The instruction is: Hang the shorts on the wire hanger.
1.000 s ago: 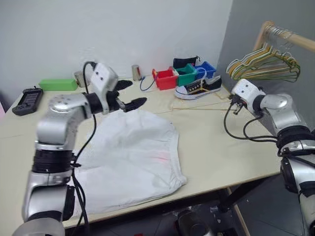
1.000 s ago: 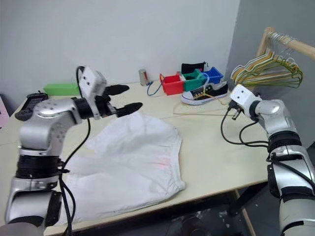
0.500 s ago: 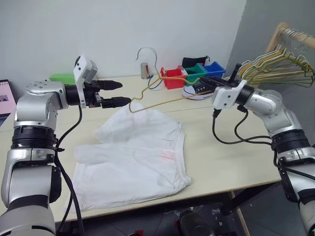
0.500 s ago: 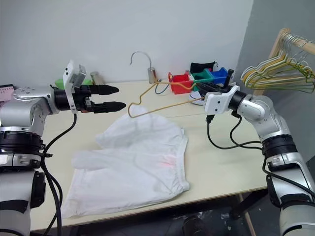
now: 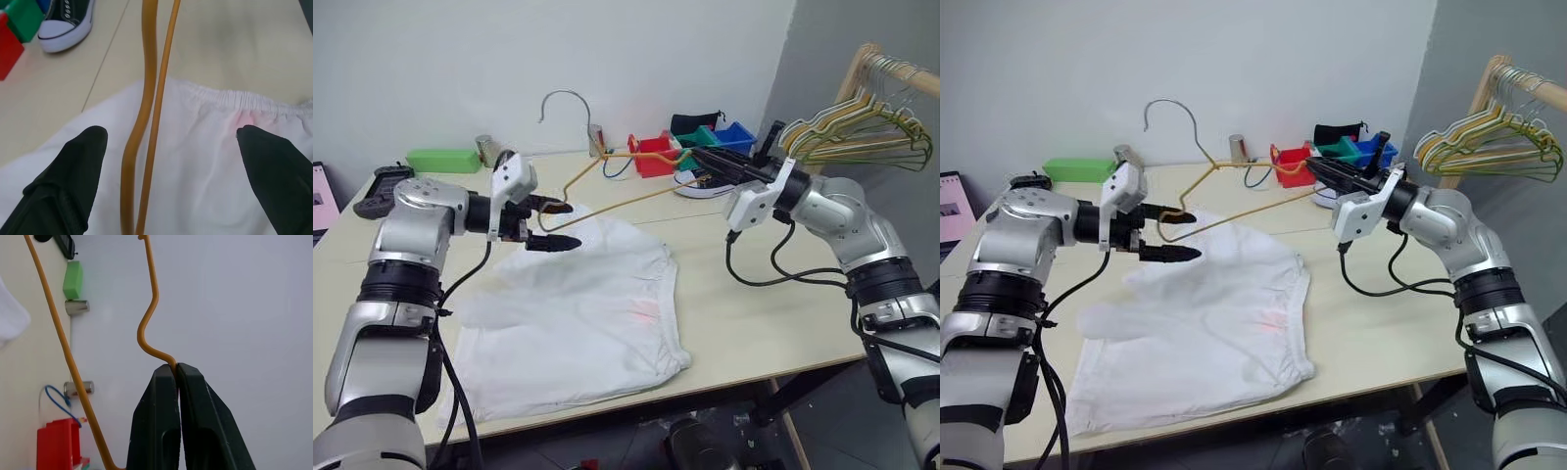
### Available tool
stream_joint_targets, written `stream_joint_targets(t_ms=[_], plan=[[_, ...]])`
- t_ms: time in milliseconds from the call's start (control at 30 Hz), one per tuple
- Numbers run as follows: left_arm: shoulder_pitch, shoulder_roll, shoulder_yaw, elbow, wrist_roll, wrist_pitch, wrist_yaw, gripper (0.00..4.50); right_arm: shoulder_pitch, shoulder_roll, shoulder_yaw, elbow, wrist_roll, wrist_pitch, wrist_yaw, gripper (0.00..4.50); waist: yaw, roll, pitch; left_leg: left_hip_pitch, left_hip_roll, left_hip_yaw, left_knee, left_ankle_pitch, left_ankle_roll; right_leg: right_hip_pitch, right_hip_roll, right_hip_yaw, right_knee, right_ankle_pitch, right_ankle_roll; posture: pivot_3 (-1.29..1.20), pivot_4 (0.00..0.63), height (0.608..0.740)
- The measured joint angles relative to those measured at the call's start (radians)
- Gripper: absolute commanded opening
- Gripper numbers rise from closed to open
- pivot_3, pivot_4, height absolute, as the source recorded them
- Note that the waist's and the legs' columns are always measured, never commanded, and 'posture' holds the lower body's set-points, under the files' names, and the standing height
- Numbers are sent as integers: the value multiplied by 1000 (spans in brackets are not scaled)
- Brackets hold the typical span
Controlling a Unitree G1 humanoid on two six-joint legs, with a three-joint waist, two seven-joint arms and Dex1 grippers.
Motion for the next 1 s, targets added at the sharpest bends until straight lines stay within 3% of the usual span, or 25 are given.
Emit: stream_joint_targets(t_ms=[133, 300, 667, 800, 1000], plan=[[4, -11, -4, 0, 33, -38, 39, 3821, -3, 9, 9, -9, 0, -6, 0, 0, 4, 0, 0, 0, 0, 0, 0, 0, 0, 0, 0, 0, 0, 0, 0, -278, 0, 740], [4, -24, -4, 4, 50, -42, 71, 2566, -4, 9, 11, -9, -15, -10, -1, 0, 4, 0, 0, 0, 0, 0, 0, 0, 0, 0, 0, 0, 0, 0, 0, -273, 0, 740], [22, -27, -4, -32, 50, -37, 67, 307, -8, 9, 21, 6, -33, -18, -12, 0, 4, 0, 0, 0, 0, 0, 0, 0, 0, 0, 0, 0, 1, 0, 0, -272, 0, 740], [27, -30, -4, -51, 50, -46, 62, 25, -21, 9, 22, 28, -33, -3, -11, 0, 4, 0, 0, 0, 0, 0, 0, 0, 0, 0, 0, 0, 1, 0, 0, -272, 0, 740], [27, -30, -4, -41, 74, -70, 86, 25, -23, 15, 31, 25, -25, 21, 13, 0, 3, 0, 0, 1, 0, 0, 1, 0, 1, -1, 0, 0, 5, 0, 0, -278, 0, 740]])
